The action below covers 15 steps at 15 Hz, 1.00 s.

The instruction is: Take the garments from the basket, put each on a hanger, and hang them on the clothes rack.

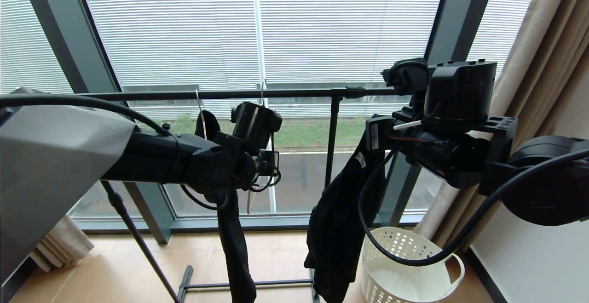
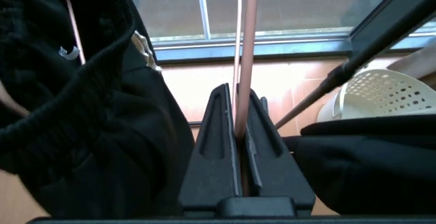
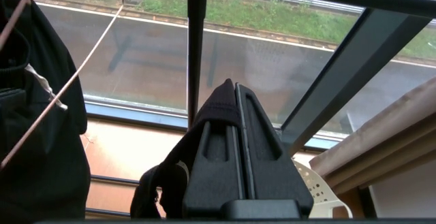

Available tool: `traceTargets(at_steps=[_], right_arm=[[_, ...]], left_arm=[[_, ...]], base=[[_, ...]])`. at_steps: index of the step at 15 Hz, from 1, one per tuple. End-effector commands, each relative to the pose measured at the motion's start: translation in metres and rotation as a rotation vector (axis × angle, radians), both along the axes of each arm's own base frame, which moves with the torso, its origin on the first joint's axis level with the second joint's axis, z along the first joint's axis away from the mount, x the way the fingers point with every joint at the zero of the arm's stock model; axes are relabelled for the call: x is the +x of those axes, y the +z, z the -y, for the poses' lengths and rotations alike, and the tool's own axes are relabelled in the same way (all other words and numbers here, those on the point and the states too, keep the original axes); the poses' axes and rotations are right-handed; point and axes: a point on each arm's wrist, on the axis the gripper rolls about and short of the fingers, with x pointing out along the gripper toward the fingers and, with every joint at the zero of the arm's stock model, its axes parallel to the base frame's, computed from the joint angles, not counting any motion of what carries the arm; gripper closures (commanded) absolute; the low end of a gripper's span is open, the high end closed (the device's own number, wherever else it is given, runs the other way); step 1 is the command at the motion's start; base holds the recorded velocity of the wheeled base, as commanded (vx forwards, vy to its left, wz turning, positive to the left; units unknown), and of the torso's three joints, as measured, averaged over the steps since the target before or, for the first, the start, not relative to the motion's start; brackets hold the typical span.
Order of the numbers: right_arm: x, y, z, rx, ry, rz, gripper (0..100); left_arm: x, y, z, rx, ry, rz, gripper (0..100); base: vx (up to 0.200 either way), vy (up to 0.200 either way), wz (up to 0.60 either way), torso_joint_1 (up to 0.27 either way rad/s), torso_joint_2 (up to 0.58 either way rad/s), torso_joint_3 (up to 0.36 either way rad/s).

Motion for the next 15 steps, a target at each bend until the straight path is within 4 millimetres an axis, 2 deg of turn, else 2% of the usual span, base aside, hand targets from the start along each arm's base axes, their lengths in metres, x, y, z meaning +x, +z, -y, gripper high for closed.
traceTargets(at_steps=[1,5,8,10,11,15], right_arm=[[0.000,-0.001,0.000,-0.001,0.000,-0.001,100],[0.001,-0.003,-0.001,-0.004,0.000,-0.006,100],[-0.001,0.000,-0.002,-0.002,0.007,-0.002,100],[-0.001,-0.001,-0.002,-0.004,0.008,-0.005,100],[-0.001,-0.002,-0.003,-0.004,0.008,-0.006,100],[0.001,-0.006,-0.004,-0.012,0.008,-0.016,100]], left_arm=[[-0.022,0.022,-0.005,-0.019,-0.022,0.036,100],[-0.057,0.026,-0.012,0.004,-0.079,0.039,100],[-0.097,0.029,-0.035,0.002,-0.207,0.043,100],[-0.116,0.027,-0.050,-0.009,-0.298,0.044,100],[-0.127,0.023,-0.057,-0.015,-0.344,0.043,100],[-0.142,-0.004,-0.082,-0.024,-0.435,0.072,100]], base=[[0.000,0.000,0.00,0.000,0.00,0.000],[0.000,0.000,0.00,0.000,0.00,0.000],[0.000,0.000,0.00,0.000,0.00,0.000],[0.000,0.000,0.00,0.000,0.00,0.000],[0.000,0.000,0.00,0.000,0.00,0.000],[0.000,0.000,0.00,0.000,0.00,0.000]])
